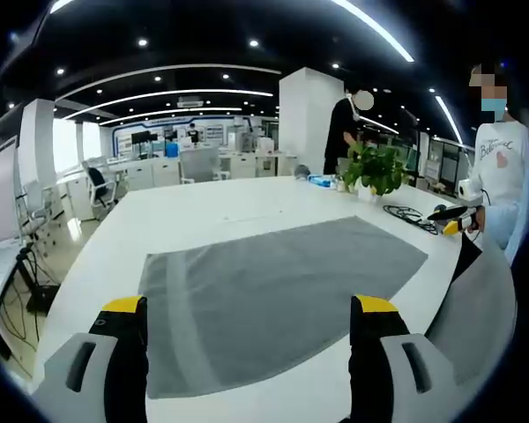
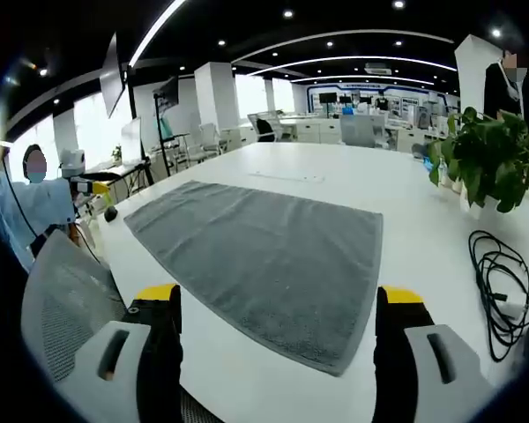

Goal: Fold the towel on the table until its edges align and the towel forms a compact rectangular stack.

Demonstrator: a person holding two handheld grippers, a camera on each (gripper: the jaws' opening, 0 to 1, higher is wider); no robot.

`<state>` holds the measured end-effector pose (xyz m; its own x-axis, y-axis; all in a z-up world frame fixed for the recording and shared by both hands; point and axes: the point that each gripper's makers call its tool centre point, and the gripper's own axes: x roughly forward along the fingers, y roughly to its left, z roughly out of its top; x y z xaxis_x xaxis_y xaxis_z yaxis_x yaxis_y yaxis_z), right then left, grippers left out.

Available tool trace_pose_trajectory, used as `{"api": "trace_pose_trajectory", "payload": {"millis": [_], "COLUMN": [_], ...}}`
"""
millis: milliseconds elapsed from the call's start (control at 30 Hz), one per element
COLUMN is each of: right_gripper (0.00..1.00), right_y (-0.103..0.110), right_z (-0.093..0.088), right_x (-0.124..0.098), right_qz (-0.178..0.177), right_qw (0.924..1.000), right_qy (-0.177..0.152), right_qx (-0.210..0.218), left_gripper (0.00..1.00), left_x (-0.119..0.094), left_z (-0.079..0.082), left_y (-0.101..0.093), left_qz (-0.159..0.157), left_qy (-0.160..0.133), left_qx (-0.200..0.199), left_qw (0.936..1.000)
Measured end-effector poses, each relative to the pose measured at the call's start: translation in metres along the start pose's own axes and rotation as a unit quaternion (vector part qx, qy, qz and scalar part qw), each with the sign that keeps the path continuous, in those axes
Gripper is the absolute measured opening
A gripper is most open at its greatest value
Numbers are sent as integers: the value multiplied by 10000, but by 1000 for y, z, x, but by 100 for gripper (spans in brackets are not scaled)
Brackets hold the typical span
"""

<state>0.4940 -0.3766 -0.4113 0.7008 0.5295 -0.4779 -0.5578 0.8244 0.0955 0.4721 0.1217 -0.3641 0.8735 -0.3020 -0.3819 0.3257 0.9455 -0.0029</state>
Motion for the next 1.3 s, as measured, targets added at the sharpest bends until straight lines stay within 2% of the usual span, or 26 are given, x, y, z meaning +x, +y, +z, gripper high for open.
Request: {"api": "trace_pose_trajectory", "payload": {"millis": [567, 833, 1300], "right_gripper": [92, 92, 92], "right_y": [-2, -4, -8], "right_z": [-1, 1, 6], "right_x": [1, 4, 7], "right_qz": [-7, -1, -6], "right_qw": [10000, 10000, 10000], "right_qy": [11, 23, 15], "right_qx": [2, -9, -36], "left_gripper": [99, 99, 99], "left_x": [0, 1, 3], "left_z": [-4, -2, -2], "left_y": [1, -5, -4], "left_qz": [16, 26, 48], "left_qy": [13, -2, -26], "left_qx": [-7, -2, -19], "left_qw": [10000, 10000, 10000]}}
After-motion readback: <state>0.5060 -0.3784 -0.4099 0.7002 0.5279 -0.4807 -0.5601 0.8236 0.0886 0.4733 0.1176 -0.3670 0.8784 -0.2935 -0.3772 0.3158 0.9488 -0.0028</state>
